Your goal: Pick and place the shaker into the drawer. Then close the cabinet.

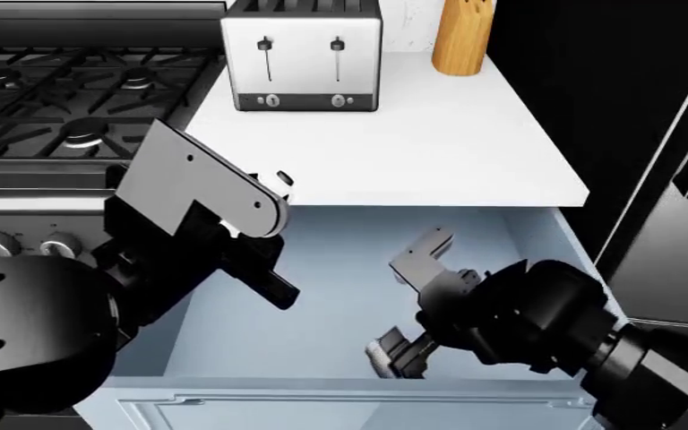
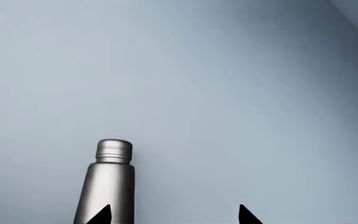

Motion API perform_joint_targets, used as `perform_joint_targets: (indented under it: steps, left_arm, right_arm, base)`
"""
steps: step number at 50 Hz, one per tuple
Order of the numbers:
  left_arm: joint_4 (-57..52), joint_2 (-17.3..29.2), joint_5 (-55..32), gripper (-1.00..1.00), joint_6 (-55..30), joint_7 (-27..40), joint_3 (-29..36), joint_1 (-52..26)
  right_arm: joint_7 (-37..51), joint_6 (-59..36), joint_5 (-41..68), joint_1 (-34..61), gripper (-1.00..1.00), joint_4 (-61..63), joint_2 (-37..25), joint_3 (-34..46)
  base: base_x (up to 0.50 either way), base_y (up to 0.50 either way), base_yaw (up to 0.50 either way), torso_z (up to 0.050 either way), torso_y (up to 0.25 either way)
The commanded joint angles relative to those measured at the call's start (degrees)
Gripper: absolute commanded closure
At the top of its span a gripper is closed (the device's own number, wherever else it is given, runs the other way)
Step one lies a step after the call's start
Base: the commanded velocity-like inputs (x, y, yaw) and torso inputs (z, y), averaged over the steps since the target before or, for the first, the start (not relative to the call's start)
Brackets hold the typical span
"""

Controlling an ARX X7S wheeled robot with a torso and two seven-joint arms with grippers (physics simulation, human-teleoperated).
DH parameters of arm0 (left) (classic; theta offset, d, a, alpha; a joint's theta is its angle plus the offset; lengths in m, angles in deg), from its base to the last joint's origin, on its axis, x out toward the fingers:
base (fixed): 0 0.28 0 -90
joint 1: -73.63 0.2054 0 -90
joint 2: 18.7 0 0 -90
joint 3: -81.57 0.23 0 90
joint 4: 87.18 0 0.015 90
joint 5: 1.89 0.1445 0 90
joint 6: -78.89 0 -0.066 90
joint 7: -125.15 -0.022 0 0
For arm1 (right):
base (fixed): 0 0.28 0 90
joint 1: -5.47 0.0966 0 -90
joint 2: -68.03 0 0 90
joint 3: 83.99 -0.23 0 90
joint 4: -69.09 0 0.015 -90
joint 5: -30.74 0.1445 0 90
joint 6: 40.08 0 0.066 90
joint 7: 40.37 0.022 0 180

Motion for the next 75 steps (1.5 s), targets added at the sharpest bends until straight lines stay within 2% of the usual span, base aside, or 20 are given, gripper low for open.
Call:
perform_joint_targets:
  steps: [1,17,27,45,72,73,75]
  left_arm:
    - [1.2,-0.6,3.0,1.0,0.2,-0.6,0.6,-0.3]
    - [9.1,-4.5,12.6,1.0,0.2,-8.7,9.9,1.2]
    - [16.7,-7.4,21.0,1.0,3.5,-15.5,17.1,2.8]
    - [28.3,-11.9,27.4,1.0,7.0,-23.6,24.3,3.6]
    - [42.1,-19.0,36.9,1.0,8.8,-26.7,34.8,4.7]
    - [42.1,-19.0,37.1,-1.0,9.0,-26.7,34.9,4.7]
    - [41.9,-19.0,37.3,-1.0,9.0,-26.5,35.0,4.6]
  right_arm:
    - [3.3,-1.8,3.1,1.8,-1.0,5.5,-2.9,-3.3]
    - [19.4,-7.4,22.7,5.4,-1.0,28.6,-15.1,-17.1]
    - [25.0,-6.8,30.8,5.6,-1.0,35.7,-20.7,-21.4]
    - [27.5,-7.0,34.8,6.8,-1.0,37.3,-22.9,-22.5]
    - [27.9,-6.7,35.6,7.2,-1.0,37.7,-23.6,-22.1]
    - [27.8,-6.6,35.5,7.1,-1.0,37.7,-23.5,-22.0]
    - [27.7,-6.6,35.3,7.1,-1.0,37.6,-23.4,-21.9]
  base:
    - [0.0,0.0,0.0,0.0,0.0]
    - [0.0,0.0,0.0,0.001,0.001]
    - [0.0,0.0,0.0,0.0,0.0]
    - [0.0,0.0,0.0,0.001,0.001]
    - [0.0,0.0,0.0,0.0,0.001]
    - [0.0,0.0,0.0,0.0,0.0]
    - [0.0,0.0,0.0,0.0,0.0]
